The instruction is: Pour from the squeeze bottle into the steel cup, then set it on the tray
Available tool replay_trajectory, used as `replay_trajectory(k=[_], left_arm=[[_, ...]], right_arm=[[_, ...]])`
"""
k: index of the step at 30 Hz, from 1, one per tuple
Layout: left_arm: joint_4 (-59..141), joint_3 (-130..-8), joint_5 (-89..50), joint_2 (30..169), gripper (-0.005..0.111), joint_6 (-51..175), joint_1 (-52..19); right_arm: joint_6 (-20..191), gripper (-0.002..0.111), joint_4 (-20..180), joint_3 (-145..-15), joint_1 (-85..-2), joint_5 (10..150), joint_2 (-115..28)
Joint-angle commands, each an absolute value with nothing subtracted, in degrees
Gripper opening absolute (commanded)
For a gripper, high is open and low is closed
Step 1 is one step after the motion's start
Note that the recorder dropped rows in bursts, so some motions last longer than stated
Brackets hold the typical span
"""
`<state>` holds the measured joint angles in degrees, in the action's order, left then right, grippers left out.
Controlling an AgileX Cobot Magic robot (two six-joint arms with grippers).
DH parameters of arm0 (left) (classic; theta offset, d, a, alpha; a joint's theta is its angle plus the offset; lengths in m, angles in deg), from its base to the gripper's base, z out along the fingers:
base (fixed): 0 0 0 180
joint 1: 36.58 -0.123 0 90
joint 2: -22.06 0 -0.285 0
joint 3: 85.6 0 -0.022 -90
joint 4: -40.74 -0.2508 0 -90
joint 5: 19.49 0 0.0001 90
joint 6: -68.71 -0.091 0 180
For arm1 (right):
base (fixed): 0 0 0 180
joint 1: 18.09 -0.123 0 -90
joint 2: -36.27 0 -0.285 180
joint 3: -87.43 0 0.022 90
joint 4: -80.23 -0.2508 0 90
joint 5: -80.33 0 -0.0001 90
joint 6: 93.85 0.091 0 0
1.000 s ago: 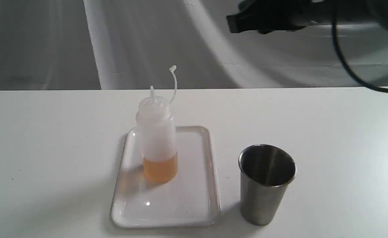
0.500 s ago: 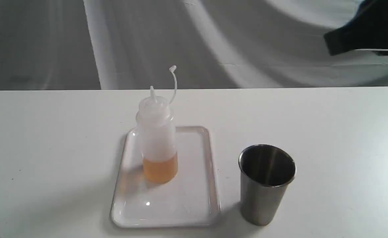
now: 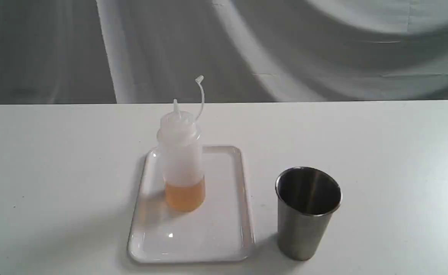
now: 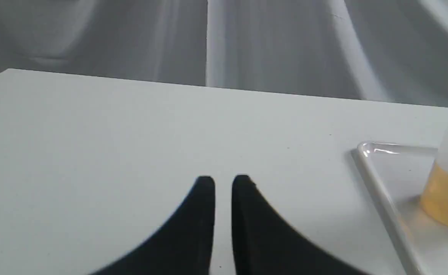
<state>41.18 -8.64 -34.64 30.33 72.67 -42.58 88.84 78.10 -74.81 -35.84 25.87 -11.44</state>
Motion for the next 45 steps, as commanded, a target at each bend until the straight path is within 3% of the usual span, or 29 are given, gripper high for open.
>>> replay_trajectory(k=[1,17,21,31,39,45], left_arm=[[41.41,-8.38,-34.71,30.42,0.008,72.8,-42.32],[41.41,-8.38,-34.71,30.42,0.008,72.8,-42.32],[41.41,-8.38,-34.71,30.42,0.008,72.8,-42.32],[41.41,-8.38,-34.71,30.42,0.008,72.8,-42.32],[41.41,-8.38,-34.71,30.42,0.008,72.8,-42.32],[41.41,-8.38,-34.71,30.42,0.008,72.8,-42.32]], right_arm=[[87.66,0.0,76.74,-73.86,-35.75,25.25,-8.19],[87.12,0.0,81.24,-73.86,-35.9,26.33,-3.78],[78.81,0.0,79.85,-72.88,-35.99,33.82,-3.99],[67.61,0.0,74.17,-46.87,-35.99,75.44,-3.55],[67.7,0.0,74.17,-30.67,-35.51,85.07,5.25],[73.22,0.0,77.74,-23.69,-27.66,86.59,15.72]])
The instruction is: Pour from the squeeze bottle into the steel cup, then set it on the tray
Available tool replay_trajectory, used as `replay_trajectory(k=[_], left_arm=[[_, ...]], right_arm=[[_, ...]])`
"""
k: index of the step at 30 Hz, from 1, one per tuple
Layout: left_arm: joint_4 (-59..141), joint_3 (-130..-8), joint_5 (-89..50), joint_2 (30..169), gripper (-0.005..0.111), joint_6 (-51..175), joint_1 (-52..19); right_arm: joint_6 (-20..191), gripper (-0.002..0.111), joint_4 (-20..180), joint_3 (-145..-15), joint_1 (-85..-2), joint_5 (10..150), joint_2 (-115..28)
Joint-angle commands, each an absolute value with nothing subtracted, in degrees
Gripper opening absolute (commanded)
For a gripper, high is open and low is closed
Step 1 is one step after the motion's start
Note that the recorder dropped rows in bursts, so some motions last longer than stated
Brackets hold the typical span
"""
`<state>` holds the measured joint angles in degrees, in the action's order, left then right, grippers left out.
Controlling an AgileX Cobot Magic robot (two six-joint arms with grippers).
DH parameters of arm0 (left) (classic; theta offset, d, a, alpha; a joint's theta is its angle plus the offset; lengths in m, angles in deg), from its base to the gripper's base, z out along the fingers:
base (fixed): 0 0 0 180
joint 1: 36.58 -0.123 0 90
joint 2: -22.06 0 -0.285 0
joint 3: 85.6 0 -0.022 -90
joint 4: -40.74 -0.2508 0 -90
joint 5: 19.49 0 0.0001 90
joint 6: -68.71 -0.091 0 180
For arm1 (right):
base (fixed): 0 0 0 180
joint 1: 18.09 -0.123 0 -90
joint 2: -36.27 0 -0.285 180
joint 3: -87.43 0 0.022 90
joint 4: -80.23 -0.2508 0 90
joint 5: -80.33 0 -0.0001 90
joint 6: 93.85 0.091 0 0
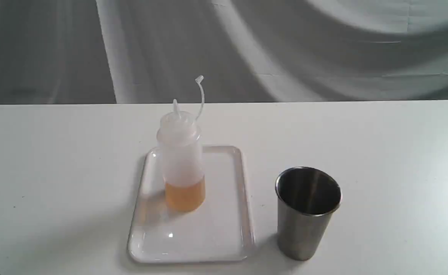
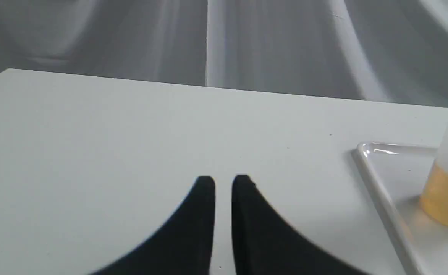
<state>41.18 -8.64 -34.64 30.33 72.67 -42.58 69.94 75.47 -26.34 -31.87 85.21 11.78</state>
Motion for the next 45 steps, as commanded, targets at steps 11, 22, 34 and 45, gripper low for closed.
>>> replay_trajectory(k=[11,22,34,45], left_arm=[[41.41,-8.38,-34.71,30.42,0.008,72.8,-42.32],[41.41,-8.38,-34.71,30.42,0.008,72.8,-42.32],[41.41,-8.38,-34.71,30.42,0.008,72.8,-42.32],[41.41,-8.38,-34.71,30.42,0.008,72.8,-42.32]], right_arm=[[76.35,0.0,81.28,-15.36,-18.05,84.65,28.19],[76.11,0.0,84.03,-15.36,-18.05,64.01,28.48],[77.03,0.0,79.56,-15.36,-18.05,61.56,28.48],[77.03,0.0,79.56,-15.36,-18.05,61.57,28.48]])
